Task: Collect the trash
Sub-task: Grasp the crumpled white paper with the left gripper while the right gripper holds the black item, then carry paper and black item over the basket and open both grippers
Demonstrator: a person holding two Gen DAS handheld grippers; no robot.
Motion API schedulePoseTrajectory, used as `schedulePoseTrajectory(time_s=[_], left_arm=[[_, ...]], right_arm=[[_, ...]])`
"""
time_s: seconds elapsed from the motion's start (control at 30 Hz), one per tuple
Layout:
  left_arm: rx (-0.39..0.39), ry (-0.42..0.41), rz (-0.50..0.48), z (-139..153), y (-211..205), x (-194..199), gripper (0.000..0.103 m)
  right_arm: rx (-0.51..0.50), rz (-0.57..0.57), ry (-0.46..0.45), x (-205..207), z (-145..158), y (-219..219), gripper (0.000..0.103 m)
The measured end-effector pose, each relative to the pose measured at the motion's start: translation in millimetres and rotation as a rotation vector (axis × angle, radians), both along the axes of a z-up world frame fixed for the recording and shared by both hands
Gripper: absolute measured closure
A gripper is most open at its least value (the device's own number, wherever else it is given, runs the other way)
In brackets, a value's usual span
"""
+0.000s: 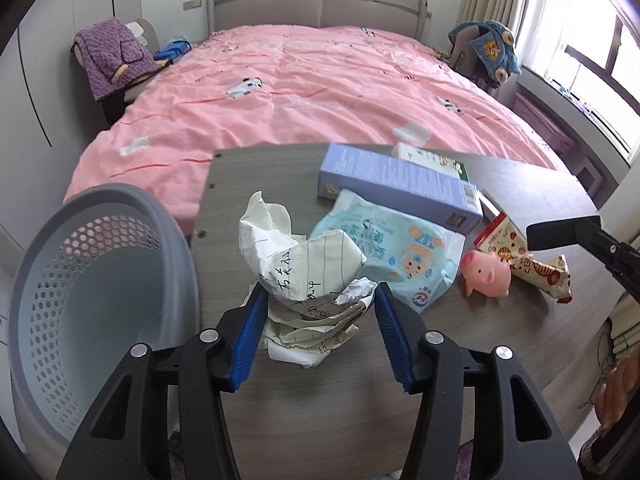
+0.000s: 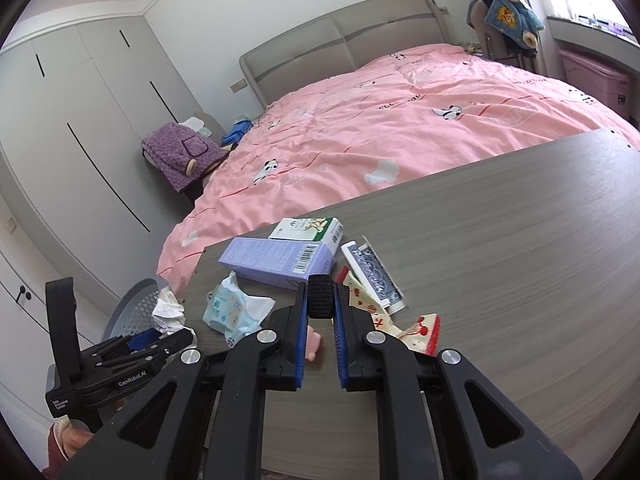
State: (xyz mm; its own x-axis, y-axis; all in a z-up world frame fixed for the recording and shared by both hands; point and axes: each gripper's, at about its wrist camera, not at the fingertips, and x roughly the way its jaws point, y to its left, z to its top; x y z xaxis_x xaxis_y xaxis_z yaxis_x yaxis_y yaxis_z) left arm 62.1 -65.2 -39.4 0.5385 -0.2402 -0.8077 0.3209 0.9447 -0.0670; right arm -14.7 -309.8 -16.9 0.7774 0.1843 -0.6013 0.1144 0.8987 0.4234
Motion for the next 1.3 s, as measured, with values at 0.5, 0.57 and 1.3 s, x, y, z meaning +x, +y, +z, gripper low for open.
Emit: schedulePoseTrajectory(time_s=[0.5, 0.57, 1.3], left_arm=[[-0.02, -0.141, 0.145, 44, 82, -13, 0.05], [-0.015, -0.142, 0.178, 43, 98, -12, 0.05], [0.09, -0.069, 0.475, 11, 222, 8, 0.05]], right_arm=[[-0.07, 0.181, -0.007, 36, 21, 97, 0.09], [-0.073, 0.22, -0.01, 42, 22, 115, 0.09], [-0.198, 0.604, 0.033, 103, -4, 305, 0.09]])
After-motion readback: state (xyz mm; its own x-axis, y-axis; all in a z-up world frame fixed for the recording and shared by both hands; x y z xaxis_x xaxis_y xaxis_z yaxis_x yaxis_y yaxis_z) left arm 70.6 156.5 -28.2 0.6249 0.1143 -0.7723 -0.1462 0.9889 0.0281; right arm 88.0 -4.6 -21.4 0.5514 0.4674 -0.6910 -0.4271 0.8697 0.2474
